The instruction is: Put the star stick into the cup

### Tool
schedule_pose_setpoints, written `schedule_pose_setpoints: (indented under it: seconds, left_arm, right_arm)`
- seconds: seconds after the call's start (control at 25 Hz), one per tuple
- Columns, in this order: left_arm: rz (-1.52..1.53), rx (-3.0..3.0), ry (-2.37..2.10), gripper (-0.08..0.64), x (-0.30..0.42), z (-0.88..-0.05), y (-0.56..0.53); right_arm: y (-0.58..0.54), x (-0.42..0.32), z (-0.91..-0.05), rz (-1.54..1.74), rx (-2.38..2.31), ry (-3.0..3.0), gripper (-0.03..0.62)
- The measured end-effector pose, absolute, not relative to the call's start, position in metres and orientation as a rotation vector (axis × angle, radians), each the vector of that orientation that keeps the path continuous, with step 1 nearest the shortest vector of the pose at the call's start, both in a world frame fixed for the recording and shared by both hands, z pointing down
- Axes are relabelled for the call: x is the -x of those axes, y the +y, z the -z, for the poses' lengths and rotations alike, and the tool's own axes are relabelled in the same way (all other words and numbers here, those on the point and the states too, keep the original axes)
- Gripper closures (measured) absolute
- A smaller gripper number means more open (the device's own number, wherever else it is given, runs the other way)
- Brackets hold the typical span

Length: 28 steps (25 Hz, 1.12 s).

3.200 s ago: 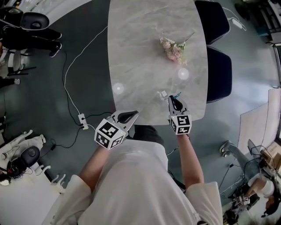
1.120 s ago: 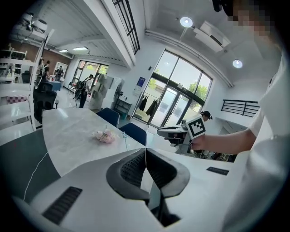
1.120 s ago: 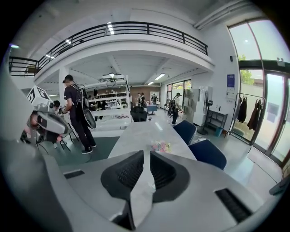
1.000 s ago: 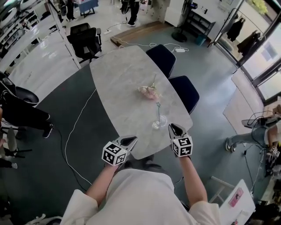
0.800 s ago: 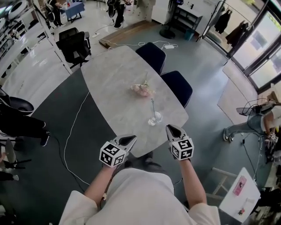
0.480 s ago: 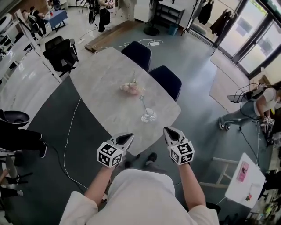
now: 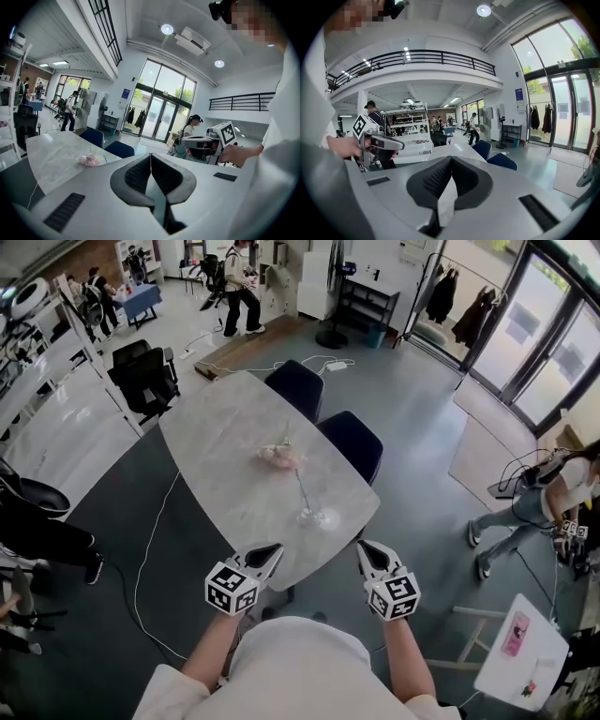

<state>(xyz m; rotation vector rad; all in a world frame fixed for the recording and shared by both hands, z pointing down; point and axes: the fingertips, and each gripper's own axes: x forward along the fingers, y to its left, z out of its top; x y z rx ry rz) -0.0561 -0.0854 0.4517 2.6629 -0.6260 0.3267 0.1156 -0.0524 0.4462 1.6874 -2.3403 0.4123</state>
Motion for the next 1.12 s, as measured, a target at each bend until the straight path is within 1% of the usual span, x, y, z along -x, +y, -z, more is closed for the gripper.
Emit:
schedule_pose_setpoints:
  seconds: [0.12, 0.4, 0.84, 1.12]
  left_arm:
    - [-0.319, -2.698, -0.661, 0.538, 0.049, -0.438, -0.086]
    - [-0.285, -2.695, -0.737, 0.538, 0.044, -0.421, -0.086]
    - [-0.286, -2.661, -0.752, 0.538, 0.05, -0.434, -0.077]
    - [-0.281, -2.661, -0.754, 0.538, 0.053, -0.44, -0.087]
  right_arm:
    - [-0.051, -0.128, -0.434, -0.338, -1.692, -2.374, 0.586]
    - [-0.047, -0.141, -0.42, -0.321, -1.685, -2.429, 0.586]
    - [-0.045, -0.139, -0.433, -0.363, -1.691, -2.428, 0.586]
    - [-0.054, -0.131, -0.435, -0.334, -1.663, -2.445, 0.586]
